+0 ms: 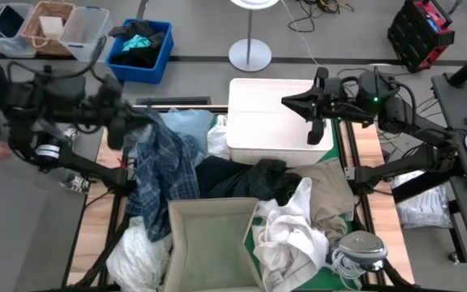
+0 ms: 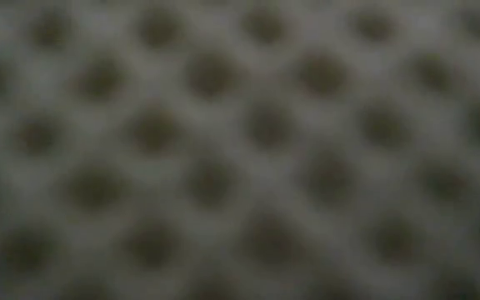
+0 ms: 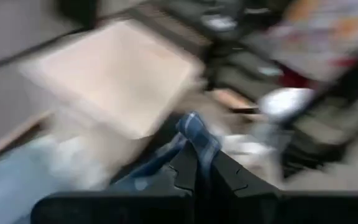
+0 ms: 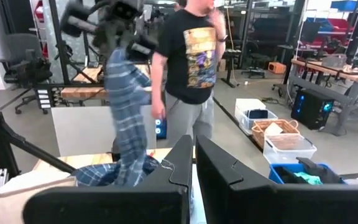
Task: Sort clothes
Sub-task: Put the blue polo shirt into the gray laundry organizer
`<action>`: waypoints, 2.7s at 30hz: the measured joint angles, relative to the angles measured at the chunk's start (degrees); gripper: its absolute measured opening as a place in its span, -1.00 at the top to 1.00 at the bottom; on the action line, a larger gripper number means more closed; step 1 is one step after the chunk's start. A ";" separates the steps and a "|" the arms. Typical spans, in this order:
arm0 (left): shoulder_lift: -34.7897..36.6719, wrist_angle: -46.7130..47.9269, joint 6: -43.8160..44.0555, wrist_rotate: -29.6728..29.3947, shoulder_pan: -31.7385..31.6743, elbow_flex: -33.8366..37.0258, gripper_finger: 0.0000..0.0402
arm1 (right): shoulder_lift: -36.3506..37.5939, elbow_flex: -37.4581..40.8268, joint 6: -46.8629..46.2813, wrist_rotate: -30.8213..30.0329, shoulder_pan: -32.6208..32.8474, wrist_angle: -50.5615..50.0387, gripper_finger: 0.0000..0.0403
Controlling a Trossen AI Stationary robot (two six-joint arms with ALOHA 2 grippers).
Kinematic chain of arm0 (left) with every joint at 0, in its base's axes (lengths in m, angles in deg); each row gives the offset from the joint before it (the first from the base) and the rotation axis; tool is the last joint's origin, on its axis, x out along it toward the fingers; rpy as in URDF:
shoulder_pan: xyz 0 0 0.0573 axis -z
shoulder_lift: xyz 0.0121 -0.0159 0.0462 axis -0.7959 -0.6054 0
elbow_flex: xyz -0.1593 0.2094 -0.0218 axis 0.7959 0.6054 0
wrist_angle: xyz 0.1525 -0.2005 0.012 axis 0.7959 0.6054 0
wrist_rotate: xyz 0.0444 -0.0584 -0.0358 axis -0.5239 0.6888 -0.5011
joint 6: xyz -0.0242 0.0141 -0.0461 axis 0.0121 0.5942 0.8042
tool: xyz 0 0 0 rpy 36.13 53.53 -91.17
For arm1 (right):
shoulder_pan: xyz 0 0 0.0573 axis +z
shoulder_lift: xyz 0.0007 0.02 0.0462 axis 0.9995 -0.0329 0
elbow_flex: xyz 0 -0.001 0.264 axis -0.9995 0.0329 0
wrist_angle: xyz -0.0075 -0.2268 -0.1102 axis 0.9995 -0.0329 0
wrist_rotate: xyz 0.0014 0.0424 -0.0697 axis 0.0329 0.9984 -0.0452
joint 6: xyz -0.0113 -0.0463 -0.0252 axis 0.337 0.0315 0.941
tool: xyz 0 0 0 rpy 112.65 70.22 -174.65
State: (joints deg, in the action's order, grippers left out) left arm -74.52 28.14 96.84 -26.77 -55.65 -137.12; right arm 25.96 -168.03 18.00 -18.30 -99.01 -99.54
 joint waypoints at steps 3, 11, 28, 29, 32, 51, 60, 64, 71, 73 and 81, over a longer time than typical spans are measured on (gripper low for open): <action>0.47 5.67 2.86 -0.59 -0.06 5.17 1.00 | -0.12 0.02 0.00 0.00 0.00 -0.62 0.94; 2.00 9.98 17.98 -3.59 -0.13 23.07 1.00 | -0.06 0.02 -0.42 0.02 0.00 -0.86 0.94; -1.37 12.97 25.15 -1.58 -0.47 38.80 0.04 | -0.06 0.02 -0.73 0.08 -0.02 -2.63 0.94; -1.85 12.95 25.11 -2.27 -0.47 38.72 -0.06 | -0.06 0.02 -0.90 0.07 -0.01 -2.64 0.94; -3.18 12.98 25.08 -5.00 -0.59 38.68 -0.34 | -0.06 0.02 -0.92 0.07 -0.02 -2.63 0.94; -7.15 -7.30 24.43 -6.37 -1.37 63.38 -0.90 | -0.06 0.04 -1.14 0.11 -0.01 -2.91 0.94; -5.00 -17.97 25.32 -10.93 -1.98 73.45 -0.59 | -0.06 0.04 -2.04 0.13 -0.02 -2.95 0.94; -5.01 -20.39 26.61 -11.54 -1.98 78.55 -0.38 | -0.06 0.04 -2.23 0.13 -0.02 -3.02 0.94; -4.99 -30.37 26.28 -11.44 -1.98 85.22 0.21 | -0.07 0.07 -1.67 0.13 0.00 -3.04 0.94; -4.99 -31.61 25.92 -11.38 -1.91 85.99 0.47 | -0.08 0.07 -1.70 0.13 -0.02 -3.04 0.94; -2.79 -25.07 18.69 -7.79 -1.91 80.39 0.94 | -0.08 0.07 -1.66 0.13 -0.02 -3.04 0.94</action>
State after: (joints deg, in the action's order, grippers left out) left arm -77.32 3.07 115.53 -34.55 -57.56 -56.72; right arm 25.88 -167.97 16.34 -18.17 -99.03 -102.58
